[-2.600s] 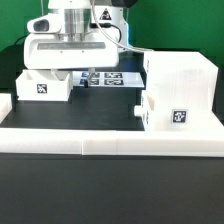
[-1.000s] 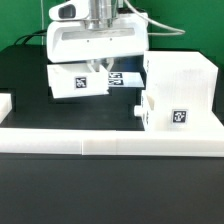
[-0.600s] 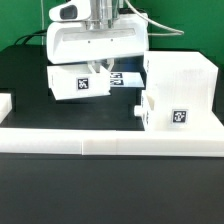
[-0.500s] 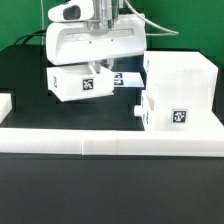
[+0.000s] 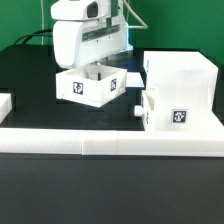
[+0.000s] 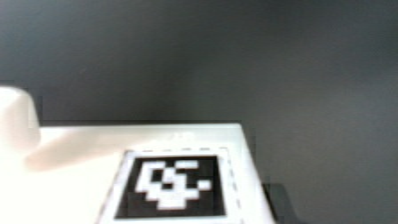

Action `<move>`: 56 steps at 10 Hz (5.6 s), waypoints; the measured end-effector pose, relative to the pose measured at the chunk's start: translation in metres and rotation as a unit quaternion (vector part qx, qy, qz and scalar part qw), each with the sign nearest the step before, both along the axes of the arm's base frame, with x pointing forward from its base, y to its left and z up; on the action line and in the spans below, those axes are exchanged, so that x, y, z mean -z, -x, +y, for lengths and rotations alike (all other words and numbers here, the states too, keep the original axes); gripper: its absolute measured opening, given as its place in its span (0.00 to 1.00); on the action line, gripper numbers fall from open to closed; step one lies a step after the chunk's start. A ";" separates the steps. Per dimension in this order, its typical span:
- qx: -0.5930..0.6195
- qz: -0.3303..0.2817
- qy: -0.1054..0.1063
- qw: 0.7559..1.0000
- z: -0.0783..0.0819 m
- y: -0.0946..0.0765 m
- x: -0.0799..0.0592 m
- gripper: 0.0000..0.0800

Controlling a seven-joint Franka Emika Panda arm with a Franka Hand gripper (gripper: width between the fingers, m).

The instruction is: Assemble drawer

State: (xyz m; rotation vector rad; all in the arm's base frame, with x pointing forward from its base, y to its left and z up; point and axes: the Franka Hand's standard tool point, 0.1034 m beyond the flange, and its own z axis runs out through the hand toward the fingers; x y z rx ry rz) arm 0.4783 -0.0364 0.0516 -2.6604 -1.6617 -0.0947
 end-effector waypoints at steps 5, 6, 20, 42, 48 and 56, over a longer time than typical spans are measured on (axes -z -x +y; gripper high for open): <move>-0.159 0.008 0.013 0.987 -0.001 0.000 0.000 0.05; -0.180 0.014 0.016 0.983 0.000 -0.008 -0.002 0.05; -0.180 0.032 0.014 0.983 0.021 -0.036 -0.011 0.05; -0.199 0.022 0.011 0.980 0.038 -0.033 -0.006 0.05; -0.200 0.010 0.010 0.980 0.042 -0.034 -0.005 0.05; -0.192 0.005 0.010 0.981 0.045 -0.042 -0.007 0.26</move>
Offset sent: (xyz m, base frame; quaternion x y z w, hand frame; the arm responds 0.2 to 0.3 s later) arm 0.0000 0.0000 0.0000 0.0000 0.0000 -0.1938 0.9810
